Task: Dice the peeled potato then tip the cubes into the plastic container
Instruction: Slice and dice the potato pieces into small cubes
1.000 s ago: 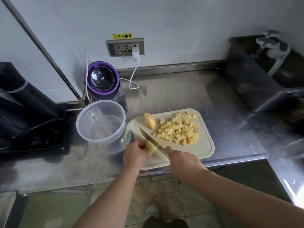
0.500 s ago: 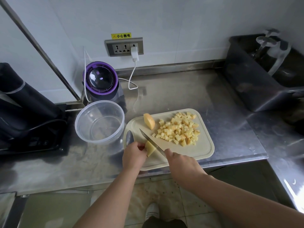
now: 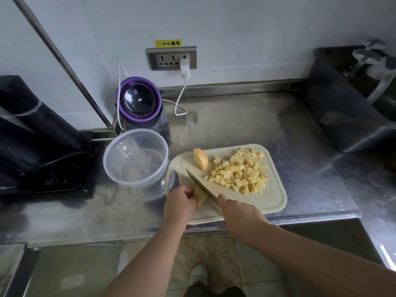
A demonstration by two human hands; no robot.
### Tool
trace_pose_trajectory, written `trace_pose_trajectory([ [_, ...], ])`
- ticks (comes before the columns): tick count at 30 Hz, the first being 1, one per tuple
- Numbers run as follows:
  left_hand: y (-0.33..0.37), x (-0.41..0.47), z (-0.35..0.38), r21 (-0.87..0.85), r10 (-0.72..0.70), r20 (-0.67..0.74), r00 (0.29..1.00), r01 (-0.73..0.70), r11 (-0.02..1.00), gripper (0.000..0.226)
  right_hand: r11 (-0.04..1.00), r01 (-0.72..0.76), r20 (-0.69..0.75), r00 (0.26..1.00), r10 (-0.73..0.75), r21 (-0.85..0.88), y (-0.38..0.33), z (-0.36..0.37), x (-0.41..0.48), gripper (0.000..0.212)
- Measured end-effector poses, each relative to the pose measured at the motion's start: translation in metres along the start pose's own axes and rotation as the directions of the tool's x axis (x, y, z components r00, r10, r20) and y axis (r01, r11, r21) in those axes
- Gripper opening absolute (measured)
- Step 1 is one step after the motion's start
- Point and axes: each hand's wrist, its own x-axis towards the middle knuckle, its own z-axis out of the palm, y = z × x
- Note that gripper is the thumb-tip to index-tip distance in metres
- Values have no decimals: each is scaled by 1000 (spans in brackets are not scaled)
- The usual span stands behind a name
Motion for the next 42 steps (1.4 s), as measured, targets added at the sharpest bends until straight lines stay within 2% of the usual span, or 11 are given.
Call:
trace_pose_trajectory([
  [4,0,-1,-1,-7,-15,13,1000,15,1000,6,995,-58,-56,996,63,76,-5,0,7,43],
  [8,-1,-1,-1,20,-33,-3,999,33,999,17,996,-47,-99,994,55,74,-2,3,-1,43],
  [24,0,-2,0,-12,-17,-10,1000,17,1000,2,1000,6,-54,999,-5,27,0,6,-14,41],
  [32,-1,0,1,-1,-13,-14,1000,13,1000,11,999,31,22,999,-31,-5,-2,-2,-6,43],
  [42,-1,-5,-1,11,-28,-18,999,28,1000,18,999,-36,-70,997,38,36,-4,-3,-3,40],
])
